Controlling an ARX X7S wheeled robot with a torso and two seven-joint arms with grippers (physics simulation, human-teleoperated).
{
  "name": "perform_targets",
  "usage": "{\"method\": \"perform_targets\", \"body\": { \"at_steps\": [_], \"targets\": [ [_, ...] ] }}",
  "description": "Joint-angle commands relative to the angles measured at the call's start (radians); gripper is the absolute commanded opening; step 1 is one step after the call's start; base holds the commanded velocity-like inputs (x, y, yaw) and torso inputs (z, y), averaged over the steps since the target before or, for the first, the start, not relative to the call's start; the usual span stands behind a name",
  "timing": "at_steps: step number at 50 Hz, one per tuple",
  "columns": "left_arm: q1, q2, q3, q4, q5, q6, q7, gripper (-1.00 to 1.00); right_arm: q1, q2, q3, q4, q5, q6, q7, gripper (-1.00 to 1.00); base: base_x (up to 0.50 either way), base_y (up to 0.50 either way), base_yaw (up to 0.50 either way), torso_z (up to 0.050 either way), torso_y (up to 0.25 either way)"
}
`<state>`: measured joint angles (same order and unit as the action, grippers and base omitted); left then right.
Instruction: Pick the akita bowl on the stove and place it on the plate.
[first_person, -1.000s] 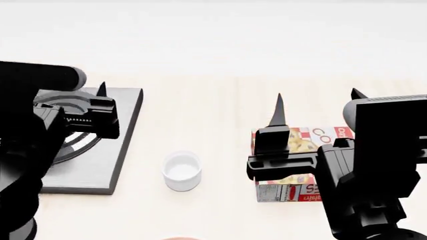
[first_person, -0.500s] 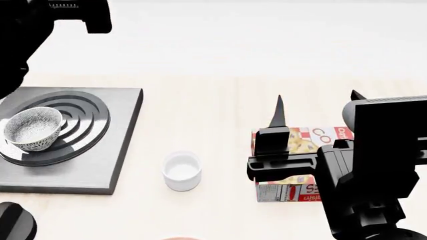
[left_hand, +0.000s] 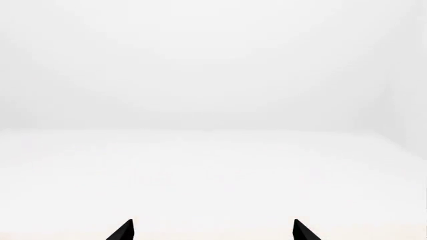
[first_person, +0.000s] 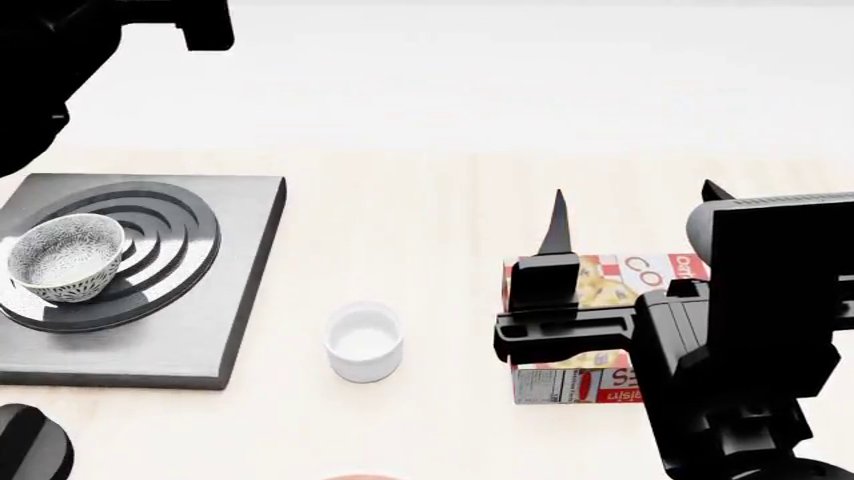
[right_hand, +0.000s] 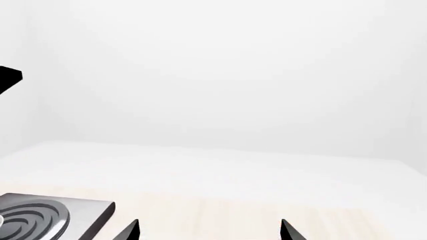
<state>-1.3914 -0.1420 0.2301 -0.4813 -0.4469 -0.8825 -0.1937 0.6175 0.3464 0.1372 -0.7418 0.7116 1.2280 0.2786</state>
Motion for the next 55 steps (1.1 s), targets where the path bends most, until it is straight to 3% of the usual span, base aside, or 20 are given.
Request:
{"method": "perform_targets", "body": {
  "at_steps": [1,29,55],
  "targets": [
    [0.005,-0.01,-0.003,0.008,-0.007,0.048,0.016,1.0,0.002,0.004,0.004,-0.003,0.012,0.004,0.006,1.0,0.0,0.0,0.0,0.0,0.0],
    [-0.036,-0.036,-0.014,-0.047,0.014,0.14,-0.003,1.0,0.01,0.008,-0.002,-0.002,0.032,0.005,0.026,1.0,0.0,0.0,0.0,0.004,-0.048],
    [-0.07,-0.055,-0.022,-0.117,0.018,0.137,-0.027,1.0,-0.004,0.02,-0.016,0.01,0.031,-0.027,0.028,1.0,0.0,0.0,0.0,0.003,-0.096]
  ]
}}
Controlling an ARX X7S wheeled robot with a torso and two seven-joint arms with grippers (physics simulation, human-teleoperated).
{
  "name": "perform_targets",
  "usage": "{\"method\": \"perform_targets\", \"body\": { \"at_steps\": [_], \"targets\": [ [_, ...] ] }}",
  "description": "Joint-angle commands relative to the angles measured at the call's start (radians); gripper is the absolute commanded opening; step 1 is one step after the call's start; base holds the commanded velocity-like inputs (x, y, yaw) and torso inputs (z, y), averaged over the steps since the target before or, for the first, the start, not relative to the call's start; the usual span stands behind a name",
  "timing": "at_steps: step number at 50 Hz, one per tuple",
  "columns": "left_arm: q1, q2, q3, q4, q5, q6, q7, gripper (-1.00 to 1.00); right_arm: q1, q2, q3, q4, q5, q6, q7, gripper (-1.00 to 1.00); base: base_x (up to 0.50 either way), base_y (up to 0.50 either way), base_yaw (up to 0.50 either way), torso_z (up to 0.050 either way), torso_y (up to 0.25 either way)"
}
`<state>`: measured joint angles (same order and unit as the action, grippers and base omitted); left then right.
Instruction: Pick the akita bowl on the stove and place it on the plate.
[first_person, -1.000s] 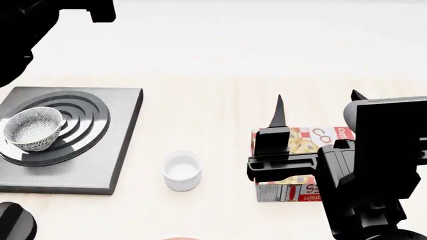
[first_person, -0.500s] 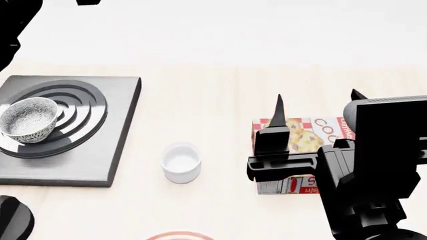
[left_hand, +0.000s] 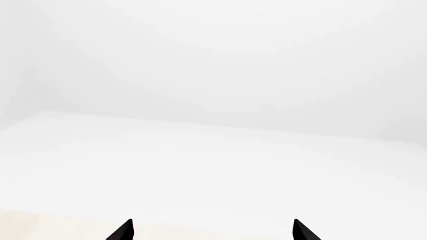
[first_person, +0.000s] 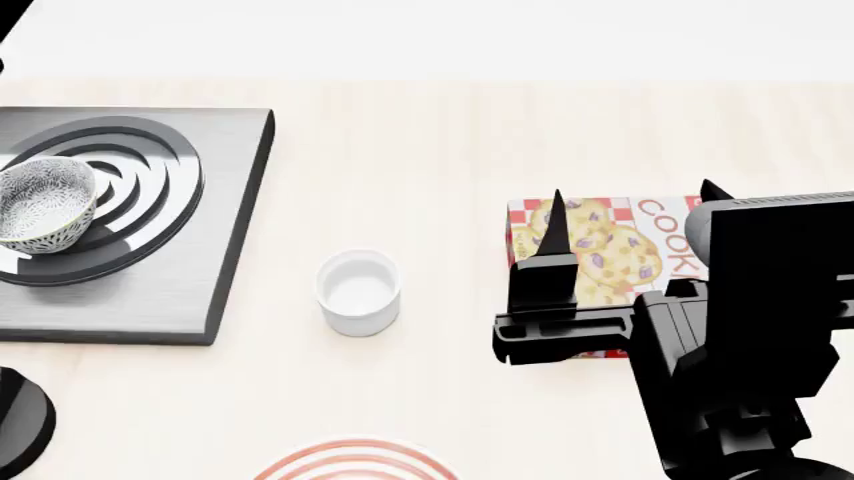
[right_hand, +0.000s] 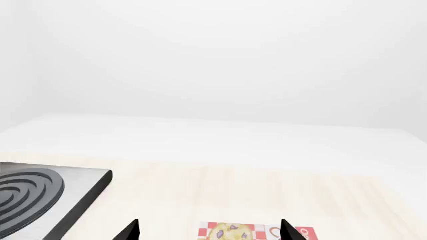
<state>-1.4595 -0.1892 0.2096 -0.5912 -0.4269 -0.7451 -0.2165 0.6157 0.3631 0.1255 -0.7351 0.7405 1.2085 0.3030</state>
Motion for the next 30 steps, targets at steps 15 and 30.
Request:
{"method": "perform_targets", "body": {
  "at_steps": [15,30],
  "targets": [
    [0.024,-0.015,0.057,0.035,-0.005,-0.057,0.034,1.0,-0.003,0.008,-0.004,0.003,0.013,-0.011,0.01,1.0,0.0,0.0,0.0,0.0,-0.092],
    [0.0,-0.008,0.22,-0.041,0.072,-0.247,0.008,1.0,0.0,0.013,-0.006,0.004,0.021,-0.01,0.018,1.0,0.0,0.0,0.0,0.0,0.0]
  ]
}}
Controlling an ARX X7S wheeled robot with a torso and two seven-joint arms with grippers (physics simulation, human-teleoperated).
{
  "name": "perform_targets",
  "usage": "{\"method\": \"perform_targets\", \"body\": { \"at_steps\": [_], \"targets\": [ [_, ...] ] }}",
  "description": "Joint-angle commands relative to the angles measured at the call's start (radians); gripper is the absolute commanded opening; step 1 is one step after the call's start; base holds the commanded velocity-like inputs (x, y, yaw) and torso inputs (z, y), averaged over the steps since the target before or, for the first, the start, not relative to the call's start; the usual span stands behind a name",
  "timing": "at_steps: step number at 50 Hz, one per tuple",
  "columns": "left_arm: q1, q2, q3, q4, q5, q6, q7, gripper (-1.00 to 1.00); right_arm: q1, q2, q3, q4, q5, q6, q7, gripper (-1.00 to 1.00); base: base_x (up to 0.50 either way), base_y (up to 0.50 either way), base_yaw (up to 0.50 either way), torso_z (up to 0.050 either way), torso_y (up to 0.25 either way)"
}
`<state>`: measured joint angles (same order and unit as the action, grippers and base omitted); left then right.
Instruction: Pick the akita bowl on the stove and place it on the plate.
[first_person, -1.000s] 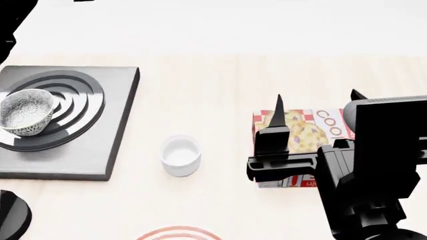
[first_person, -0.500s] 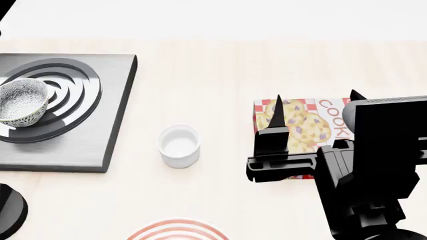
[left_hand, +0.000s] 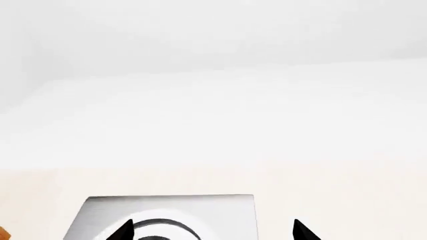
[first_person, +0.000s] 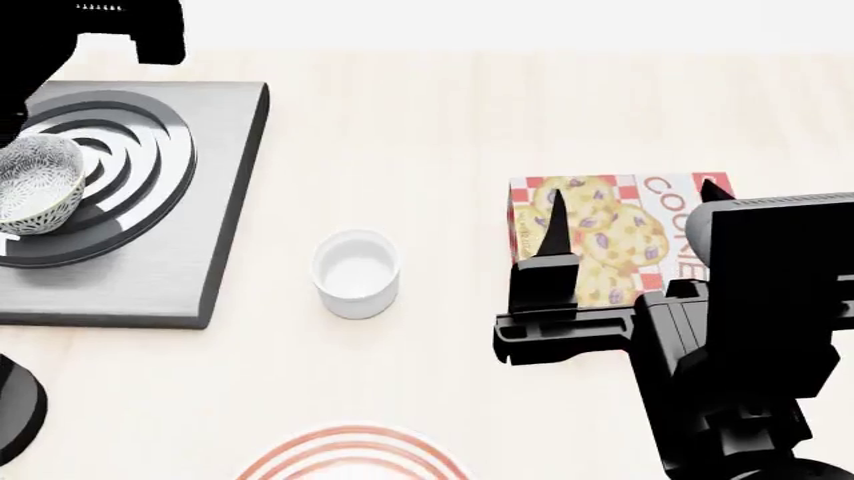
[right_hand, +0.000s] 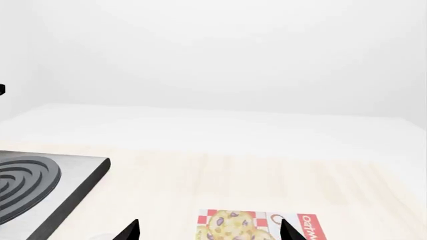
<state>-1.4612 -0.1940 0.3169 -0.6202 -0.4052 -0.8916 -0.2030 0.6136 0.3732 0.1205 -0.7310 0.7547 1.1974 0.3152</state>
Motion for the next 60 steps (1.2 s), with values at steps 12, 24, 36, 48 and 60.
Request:
{"method": "perform_targets", "body": {
  "at_steps": [12,24,36,48,60],
  "targets": [
    [0.01,-0.021,0.263,0.01,0.121,-0.146,0.013,1.0,0.004,0.006,-0.001,0.002,0.015,0.001,0.013,1.0,0.0,0.0,0.0,0.0,0.0],
    [0.015,-0.061,0.398,0.036,0.17,-0.175,0.067,1.0,0.004,0.009,0.004,-0.002,0.028,0.003,0.021,1.0,0.0,0.0,0.0,0.0,0.0],
    [0.033,-0.089,0.468,0.052,0.184,-0.192,0.109,1.0,0.002,0.012,-0.004,0.006,0.027,-0.009,0.022,1.0,0.0,0.0,0.0,0.0,0.0],
    [0.045,-0.104,0.48,0.068,0.178,-0.224,0.12,1.0,0.002,0.015,-0.007,0.007,0.032,-0.011,0.029,1.0,0.0,0.0,0.0,0.0,0.0],
    [0.057,-0.11,0.481,0.064,0.172,-0.233,0.124,1.0,0.003,0.019,-0.006,0.006,0.041,-0.011,0.034,1.0,0.0,0.0,0.0,0.0,0.0]
  ]
}}
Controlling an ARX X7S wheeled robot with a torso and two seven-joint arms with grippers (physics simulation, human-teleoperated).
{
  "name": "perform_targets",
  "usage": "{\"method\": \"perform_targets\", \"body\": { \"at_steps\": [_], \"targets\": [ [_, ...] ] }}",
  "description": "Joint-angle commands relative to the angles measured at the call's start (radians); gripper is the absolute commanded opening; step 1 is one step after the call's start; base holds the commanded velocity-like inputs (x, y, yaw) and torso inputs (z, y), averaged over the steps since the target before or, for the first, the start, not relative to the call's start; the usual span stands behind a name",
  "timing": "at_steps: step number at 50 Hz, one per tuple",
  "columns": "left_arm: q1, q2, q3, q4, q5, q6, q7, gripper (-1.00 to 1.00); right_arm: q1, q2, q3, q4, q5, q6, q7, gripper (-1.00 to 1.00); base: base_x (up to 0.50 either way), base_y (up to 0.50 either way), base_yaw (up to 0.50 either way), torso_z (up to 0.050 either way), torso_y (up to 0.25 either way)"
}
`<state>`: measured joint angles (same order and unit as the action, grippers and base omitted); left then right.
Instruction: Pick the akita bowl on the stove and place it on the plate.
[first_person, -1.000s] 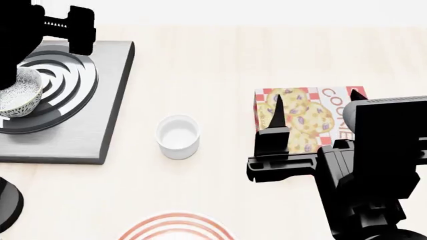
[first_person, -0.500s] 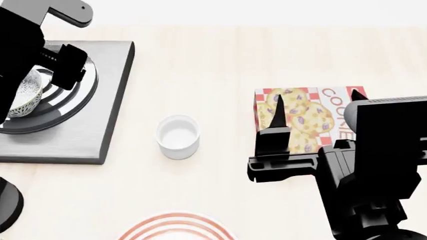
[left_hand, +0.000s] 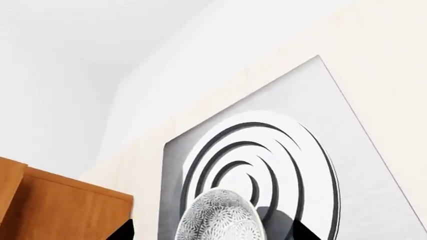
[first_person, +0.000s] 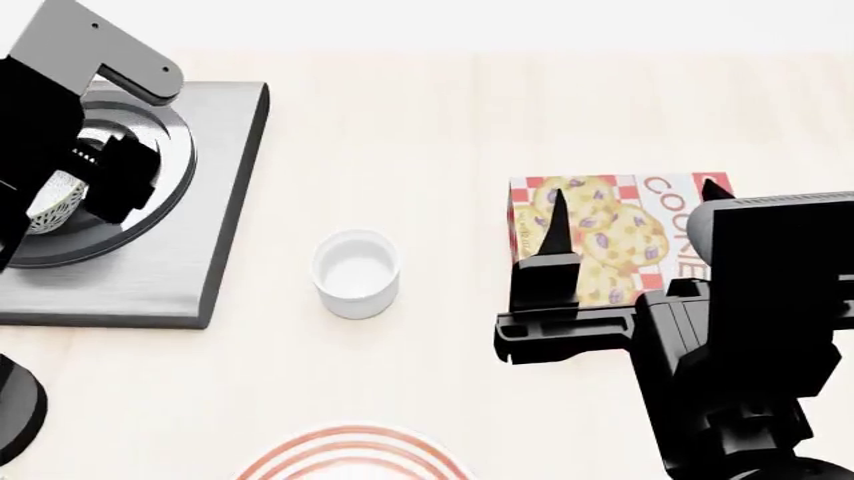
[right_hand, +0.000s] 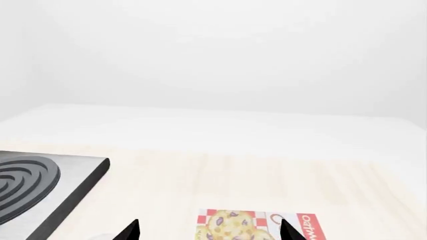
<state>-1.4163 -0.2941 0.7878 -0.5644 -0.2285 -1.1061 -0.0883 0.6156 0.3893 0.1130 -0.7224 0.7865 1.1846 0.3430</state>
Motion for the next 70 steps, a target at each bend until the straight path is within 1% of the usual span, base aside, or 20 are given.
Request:
{"method": "perform_targets", "body": {
  "at_steps": [1,17,54,70],
  "targets": [
    [0.012,-0.01,0.011,0.01,-0.005,-0.018,0.01,1.0,0.002,0.003,0.001,-0.001,0.009,0.002,0.007,1.0,0.0,0.0,0.0,0.0,0.0],
    [0.036,-0.02,-0.001,0.034,-0.028,-0.037,0.022,1.0,-0.005,0.01,-0.002,0.002,0.012,-0.011,0.008,1.0,0.0,0.0,0.0,0.0,0.0],
    [0.063,-0.031,0.002,-0.012,-0.023,-0.031,0.006,1.0,-0.004,0.018,-0.01,0.005,0.028,-0.02,0.025,1.0,0.0,0.0,0.0,0.0,0.0],
    [0.059,-0.031,0.004,-0.052,-0.015,-0.004,0.001,1.0,-0.005,0.023,-0.013,0.007,0.035,-0.025,0.031,1.0,0.0,0.0,0.0,0.0,0.0]
  ]
}}
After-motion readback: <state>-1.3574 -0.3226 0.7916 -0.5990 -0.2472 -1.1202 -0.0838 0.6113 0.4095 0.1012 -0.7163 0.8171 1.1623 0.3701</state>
